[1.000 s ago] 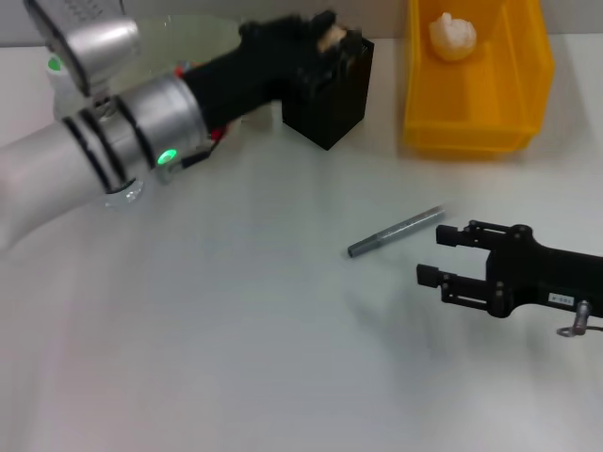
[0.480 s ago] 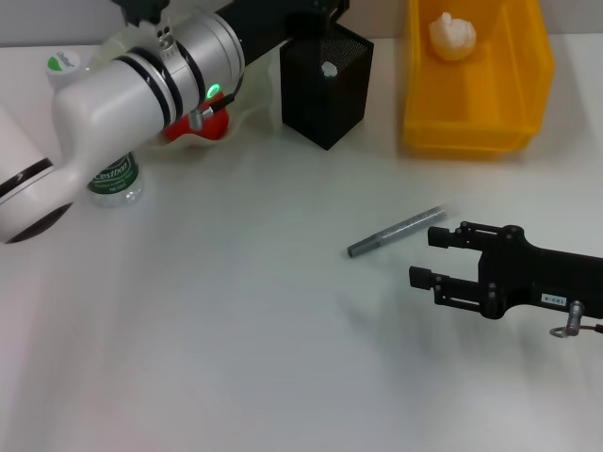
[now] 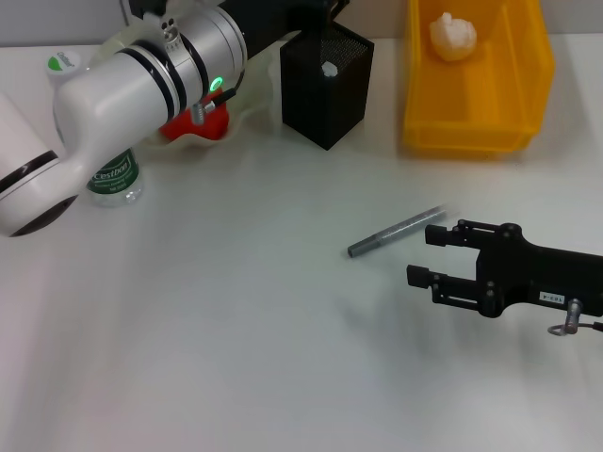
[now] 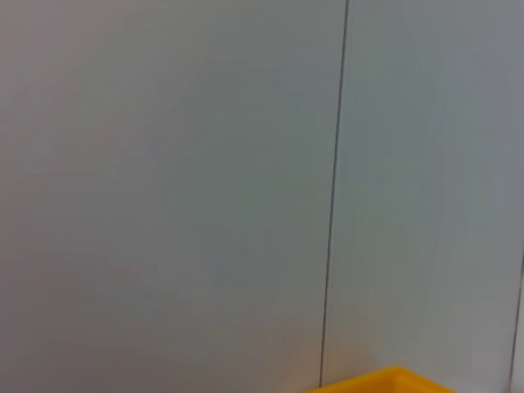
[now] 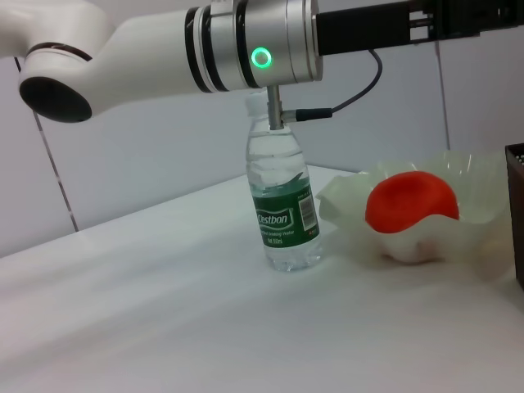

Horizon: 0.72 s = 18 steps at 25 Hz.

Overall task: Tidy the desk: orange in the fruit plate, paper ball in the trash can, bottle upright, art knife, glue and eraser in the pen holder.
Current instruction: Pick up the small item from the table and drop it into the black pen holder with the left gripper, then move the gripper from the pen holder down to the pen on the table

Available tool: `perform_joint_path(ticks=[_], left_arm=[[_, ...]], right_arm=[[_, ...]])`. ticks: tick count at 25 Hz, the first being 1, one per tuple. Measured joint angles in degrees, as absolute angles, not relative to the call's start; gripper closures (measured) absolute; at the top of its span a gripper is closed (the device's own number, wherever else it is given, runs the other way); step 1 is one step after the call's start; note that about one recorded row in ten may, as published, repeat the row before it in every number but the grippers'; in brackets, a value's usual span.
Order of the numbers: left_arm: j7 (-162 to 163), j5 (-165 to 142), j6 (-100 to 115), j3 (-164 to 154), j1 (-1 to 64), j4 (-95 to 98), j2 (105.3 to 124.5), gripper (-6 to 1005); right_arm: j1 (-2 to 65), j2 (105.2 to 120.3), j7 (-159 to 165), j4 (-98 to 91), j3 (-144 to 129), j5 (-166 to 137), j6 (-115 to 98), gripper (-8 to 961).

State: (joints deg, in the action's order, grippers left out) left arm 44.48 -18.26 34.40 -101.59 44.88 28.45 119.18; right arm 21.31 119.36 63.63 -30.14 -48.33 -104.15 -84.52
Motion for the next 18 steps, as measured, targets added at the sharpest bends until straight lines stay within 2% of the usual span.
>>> perform_joint_path(ticks=[5,12,18], left_arm=[[44.5,-18.2,34.4,-101.6,44.9,28.3,119.17,517],[45.7,-18.2,34.6,-101.8,44.7,28.6,119.17,343],[56.5,-23.8,45.4,-102.4,39.2,32.5,118.28,218]], right_arm=[[21.4,119.36,63.6,-30.1,-48.3,-104.2,-84.6,300],[21.4,119.44,63.6,-30.0,-48.0,-104.2,-84.6,300],[21.4,119.37,63.6,-29.7,-47.7,-104.2,-84.7,299]])
